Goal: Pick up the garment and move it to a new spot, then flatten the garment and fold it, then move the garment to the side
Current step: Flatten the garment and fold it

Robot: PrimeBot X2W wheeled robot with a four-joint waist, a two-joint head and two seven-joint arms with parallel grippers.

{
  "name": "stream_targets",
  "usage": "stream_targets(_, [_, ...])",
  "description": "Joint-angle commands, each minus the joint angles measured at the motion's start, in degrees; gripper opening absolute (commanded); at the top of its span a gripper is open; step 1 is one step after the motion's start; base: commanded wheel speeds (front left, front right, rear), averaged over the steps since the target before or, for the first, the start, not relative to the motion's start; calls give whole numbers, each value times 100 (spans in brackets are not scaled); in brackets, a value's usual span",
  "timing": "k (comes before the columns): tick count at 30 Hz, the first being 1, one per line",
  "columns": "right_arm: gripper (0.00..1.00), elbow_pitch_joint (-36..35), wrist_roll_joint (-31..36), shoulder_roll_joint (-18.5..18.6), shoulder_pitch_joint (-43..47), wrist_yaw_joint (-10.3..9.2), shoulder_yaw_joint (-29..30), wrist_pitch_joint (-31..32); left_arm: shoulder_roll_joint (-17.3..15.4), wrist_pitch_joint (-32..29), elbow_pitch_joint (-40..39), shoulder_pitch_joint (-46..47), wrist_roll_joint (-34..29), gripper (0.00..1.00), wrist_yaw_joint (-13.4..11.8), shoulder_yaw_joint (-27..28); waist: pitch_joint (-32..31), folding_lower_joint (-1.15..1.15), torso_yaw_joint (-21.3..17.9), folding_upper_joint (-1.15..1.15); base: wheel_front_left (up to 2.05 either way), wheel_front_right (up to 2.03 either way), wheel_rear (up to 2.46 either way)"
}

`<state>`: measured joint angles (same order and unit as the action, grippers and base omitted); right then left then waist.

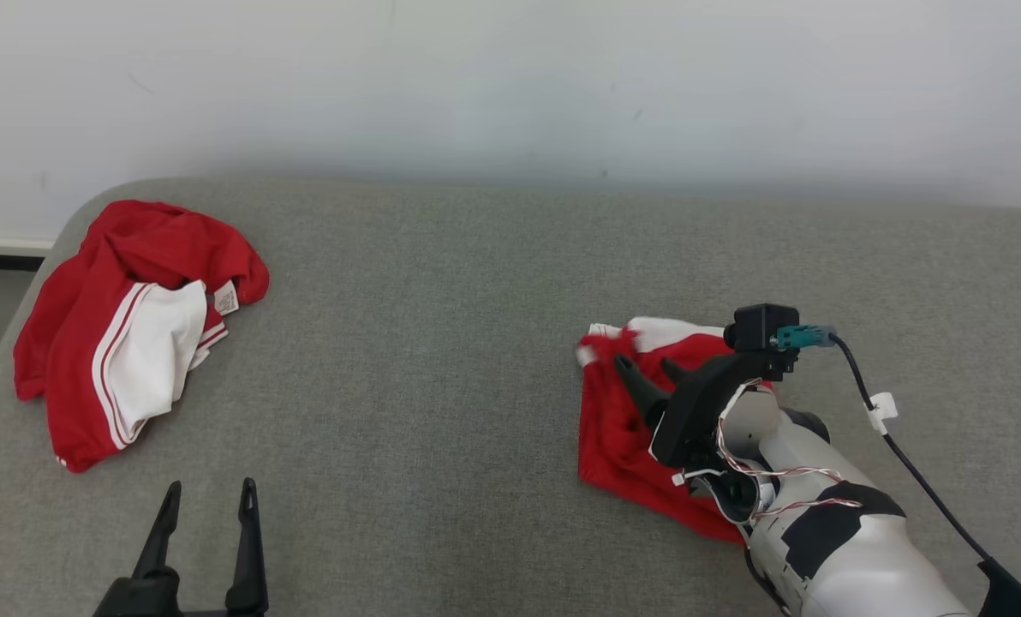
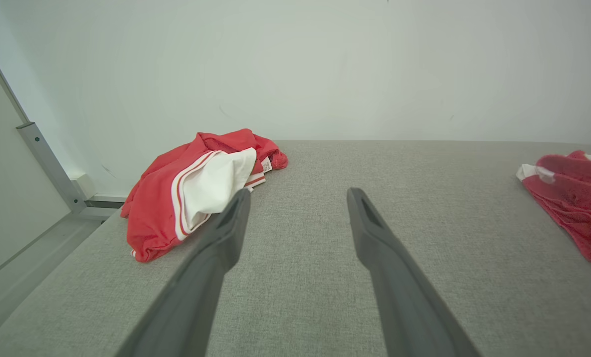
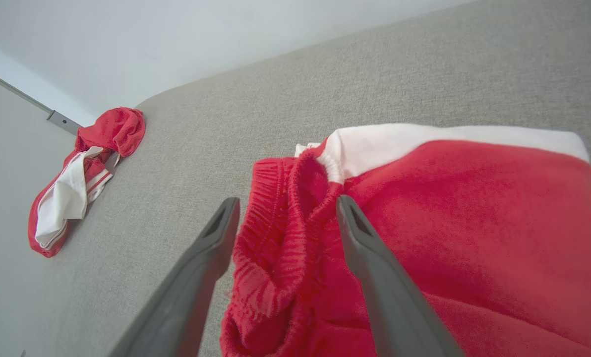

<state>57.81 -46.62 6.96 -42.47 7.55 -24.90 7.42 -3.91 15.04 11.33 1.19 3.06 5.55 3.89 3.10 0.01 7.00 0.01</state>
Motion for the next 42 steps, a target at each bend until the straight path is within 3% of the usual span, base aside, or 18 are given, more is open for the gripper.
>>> stream_targets(1, [100,-168,35,90,-8,-13,-113,-173,-21,20,-4,-30,-41,100,-11,48,-103,-1,-84,-1,0,0,0])
stream_targets(8, [100,-935,-42,580,296,-13,-290,-1091,-65,20,-100,-203,-51,100,-96,237,-283,-1,-338,-1,0,0,0])
stream_targets(14, [100,-1382,315,1079,585,-13,-182,-2070,-92,21,-241,-383,-116,100,-175,351,-335,-1,-617,-1,0,0,0])
stream_targets(22, [100,-2325,1160,1291,1352,-13,625,-2264,-147,21,-305,-432,-131,100,-212,429,-333,-1,-857,-1,0,0,0])
stream_targets(33, [100,-4128,2503,561,3123,-14,2033,-2256,-163,21,-260,-409,-116,100,-156,378,-451,-1,-871,-1,0,0,0])
stream_targets(37, [100,-4501,2850,152,3748,-14,2381,-2258,-156,21,-234,-485,-112,100,-168,388,-529,-1,-797,-1,0,0,0])
stream_targets(42, [100,-4627,3153,-24,4152,-14,2469,-2258,-207,21,-222,-565,-116,100,-175,432,-623,-1,-724,-1,0,0,0])
